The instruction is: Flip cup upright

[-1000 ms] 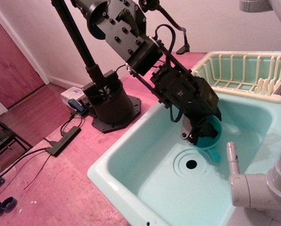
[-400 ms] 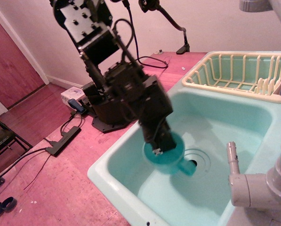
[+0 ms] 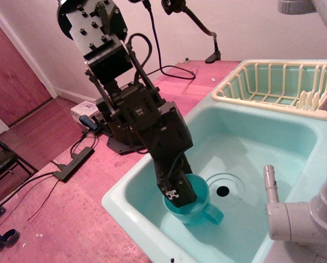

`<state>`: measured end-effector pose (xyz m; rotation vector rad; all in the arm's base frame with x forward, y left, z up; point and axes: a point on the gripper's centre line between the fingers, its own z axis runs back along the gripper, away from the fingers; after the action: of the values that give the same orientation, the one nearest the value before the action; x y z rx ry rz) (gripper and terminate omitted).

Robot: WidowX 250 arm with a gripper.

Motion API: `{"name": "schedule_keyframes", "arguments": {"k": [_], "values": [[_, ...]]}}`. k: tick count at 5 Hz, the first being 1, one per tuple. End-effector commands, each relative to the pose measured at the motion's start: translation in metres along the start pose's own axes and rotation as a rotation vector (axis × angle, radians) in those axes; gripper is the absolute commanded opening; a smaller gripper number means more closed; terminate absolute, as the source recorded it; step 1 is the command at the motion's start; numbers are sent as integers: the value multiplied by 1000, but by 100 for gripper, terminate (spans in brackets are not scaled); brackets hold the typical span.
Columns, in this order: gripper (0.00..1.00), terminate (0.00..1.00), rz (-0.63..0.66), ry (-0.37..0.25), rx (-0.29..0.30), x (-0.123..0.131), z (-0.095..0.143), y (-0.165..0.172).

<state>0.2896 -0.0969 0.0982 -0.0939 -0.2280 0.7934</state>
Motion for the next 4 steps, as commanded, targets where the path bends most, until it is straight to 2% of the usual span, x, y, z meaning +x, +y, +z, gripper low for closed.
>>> {"name": "schedule_keyframes", "arguments": {"k": [1, 2, 3, 4], "values": [[100, 0, -104, -59, -18, 22, 21, -9], [100, 0, -227, -106, 36, 59, 60, -12], [100, 0, -334, -127, 77, 85, 99, -12], [100, 0, -334, -127, 77, 85, 99, -12]]}}
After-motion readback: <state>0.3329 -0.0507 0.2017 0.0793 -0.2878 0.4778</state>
